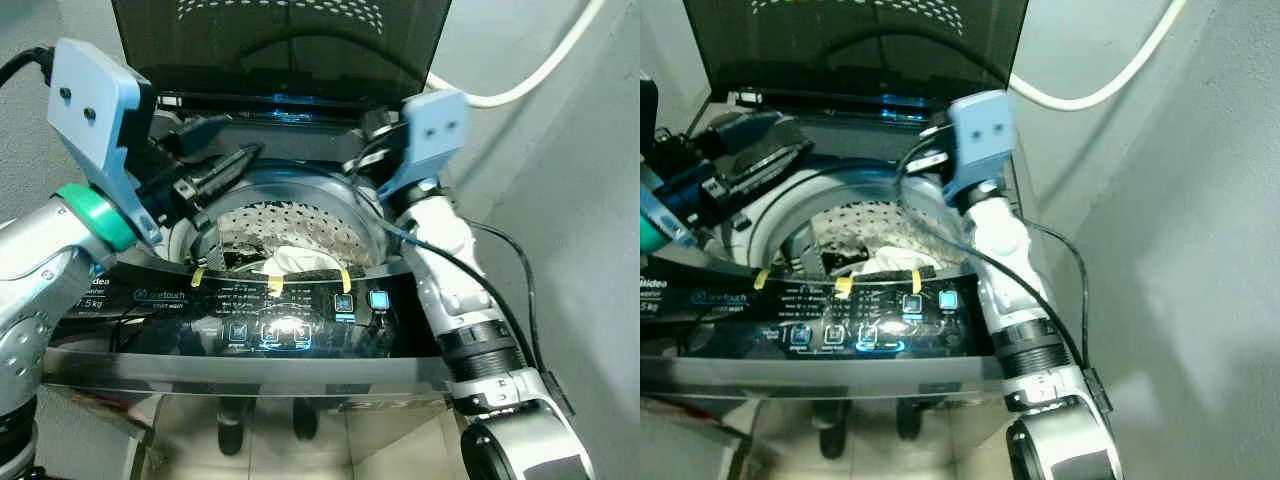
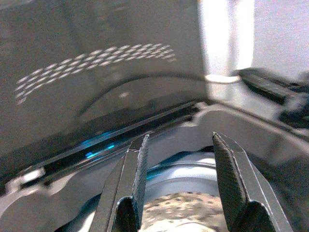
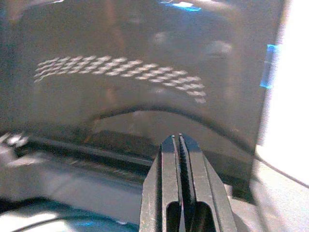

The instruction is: Clothes washing

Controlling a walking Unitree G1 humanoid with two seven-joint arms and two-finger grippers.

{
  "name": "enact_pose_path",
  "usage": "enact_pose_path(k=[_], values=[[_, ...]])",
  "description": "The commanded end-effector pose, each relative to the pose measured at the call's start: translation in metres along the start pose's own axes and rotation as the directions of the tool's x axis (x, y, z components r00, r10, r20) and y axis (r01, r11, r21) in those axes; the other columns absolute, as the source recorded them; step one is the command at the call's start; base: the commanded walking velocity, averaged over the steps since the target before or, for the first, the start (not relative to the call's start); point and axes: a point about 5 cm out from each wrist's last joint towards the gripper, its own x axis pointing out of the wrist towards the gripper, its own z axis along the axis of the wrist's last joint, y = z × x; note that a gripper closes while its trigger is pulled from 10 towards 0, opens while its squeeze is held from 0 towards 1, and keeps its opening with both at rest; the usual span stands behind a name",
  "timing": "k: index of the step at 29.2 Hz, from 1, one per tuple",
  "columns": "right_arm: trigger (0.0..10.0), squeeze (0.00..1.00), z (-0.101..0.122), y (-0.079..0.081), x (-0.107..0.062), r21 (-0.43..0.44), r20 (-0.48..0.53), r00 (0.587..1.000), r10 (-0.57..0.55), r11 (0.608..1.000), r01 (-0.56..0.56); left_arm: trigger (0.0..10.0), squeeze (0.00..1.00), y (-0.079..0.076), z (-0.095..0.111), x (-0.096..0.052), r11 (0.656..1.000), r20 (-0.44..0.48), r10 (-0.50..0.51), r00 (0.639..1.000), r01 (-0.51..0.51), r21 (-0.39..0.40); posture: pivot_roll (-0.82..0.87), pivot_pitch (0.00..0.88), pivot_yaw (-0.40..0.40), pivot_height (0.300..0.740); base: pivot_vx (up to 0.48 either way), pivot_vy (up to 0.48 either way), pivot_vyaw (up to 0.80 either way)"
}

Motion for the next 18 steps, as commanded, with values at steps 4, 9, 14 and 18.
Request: enact_pose_path(k=[4,9,14,18], values=[[10.0,0.0,0.003,-0.013,-0.009,0.028,-0.007,0.997,-0.081,0.996,0.081,10.0,0.0,-0.001,-0.025,0.003,0.995,-0.065,0.096,0.993,-0.096,-0.001,0.23,0.094,-0.009,0.74,0.0,0.0,0.0],[10.0,0.0,0.018,-0.034,-0.02,0.029,0.035,0.984,-0.176,0.984,0.175,10.0,0.0,-0.006,-0.047,0.009,0.981,-0.105,0.187,0.977,-0.191,-0.025,0.21,0.067,-0.01,0.74,0.0,0.0,0.0],[10.0,0.0,0.026,-0.033,-0.026,0.002,0.1,0.969,-0.224,0.974,0.225,10.0,0.0,-0.006,-0.056,0.017,0.971,-0.109,0.232,0.967,-0.237,-0.03,0.19,0.033,-0.002,0.74,0.0,0.0,0.0],[10.0,0.0,0.029,-0.016,-0.029,0.026,0.135,0.971,-0.198,0.98,0.196,10.0,0.0,-0.008,-0.069,0.023,0.966,-0.125,0.253,0.959,-0.258,-0.028,0.17,0.0,0.01,0.74,0.0,0.0,0.0]])
